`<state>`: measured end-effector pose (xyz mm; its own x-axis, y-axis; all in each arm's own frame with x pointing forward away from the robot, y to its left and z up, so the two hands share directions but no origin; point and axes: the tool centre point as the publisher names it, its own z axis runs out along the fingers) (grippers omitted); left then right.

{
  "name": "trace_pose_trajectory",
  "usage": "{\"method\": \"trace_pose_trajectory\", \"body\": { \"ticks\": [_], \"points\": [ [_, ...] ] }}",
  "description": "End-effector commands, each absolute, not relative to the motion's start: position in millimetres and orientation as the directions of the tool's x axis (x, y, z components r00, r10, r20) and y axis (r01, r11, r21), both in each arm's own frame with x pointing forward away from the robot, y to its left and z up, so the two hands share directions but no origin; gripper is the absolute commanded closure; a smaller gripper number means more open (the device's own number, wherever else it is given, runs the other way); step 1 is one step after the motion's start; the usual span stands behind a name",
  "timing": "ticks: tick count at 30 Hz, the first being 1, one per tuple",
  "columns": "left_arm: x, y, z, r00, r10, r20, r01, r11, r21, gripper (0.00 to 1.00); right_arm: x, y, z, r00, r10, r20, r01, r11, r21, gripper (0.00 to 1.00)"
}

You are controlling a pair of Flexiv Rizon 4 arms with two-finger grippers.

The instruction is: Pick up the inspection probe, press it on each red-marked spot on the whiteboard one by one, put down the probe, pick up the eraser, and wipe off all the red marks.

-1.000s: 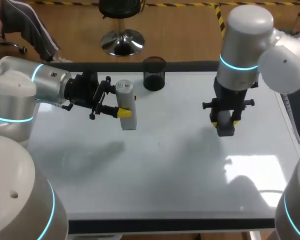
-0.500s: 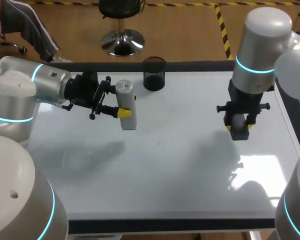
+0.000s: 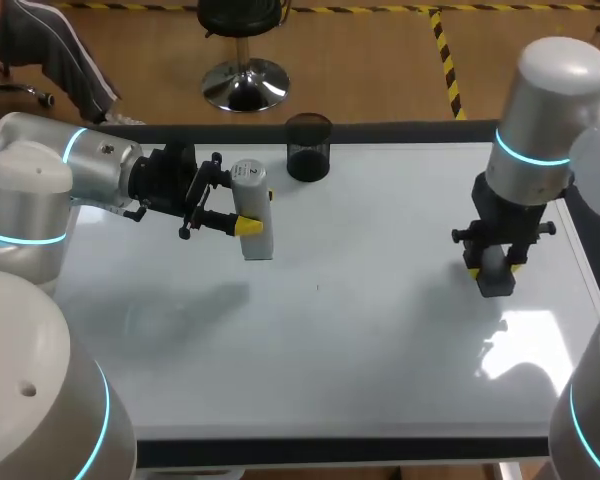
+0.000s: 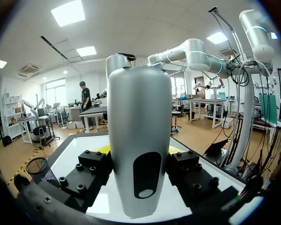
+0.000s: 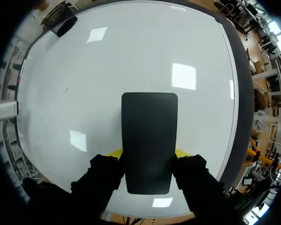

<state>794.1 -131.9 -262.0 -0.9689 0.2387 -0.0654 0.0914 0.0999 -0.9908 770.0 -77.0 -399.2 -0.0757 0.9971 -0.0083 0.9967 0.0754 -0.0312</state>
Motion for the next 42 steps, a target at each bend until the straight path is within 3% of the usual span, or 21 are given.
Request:
{"method": "trace_pose_trajectory", "body": {
  "ticks": [1,38,39,40,42],
  "points": [
    [793,-131,-261,-0.969,0.237,-0.067,0.093,0.099,-0.991,1.0,771,-86,-402,-0.076,0.997,0.005,0.997,0.076,-0.031,1.0],
    [793,-131,-261,-0.969,0.237,-0.067,0.093,0.099,-0.991,1.0,766,-124,-420,-0.031,0.999,0.039,0.999,0.032,-0.027,1.0],
    [793,-131,-261,-0.969,0.237,-0.067,0.093,0.099,-0.991,1.0,766,-124,-420,-0.029,0.999,0.042,0.999,0.031,-0.026,0.97],
    [793,-131,-261,-0.969,0.237,-0.067,0.093,0.099,-0.991,1.0,765,-124,-421,-0.028,0.999,0.042,0.999,0.03,-0.026,0.88],
    [793,-131,-261,-0.969,0.237,-0.067,0.093,0.099,-0.991,1.0,765,-125,-422,-0.026,0.999,0.042,0.999,0.027,-0.026,0.62]
  ]
}}
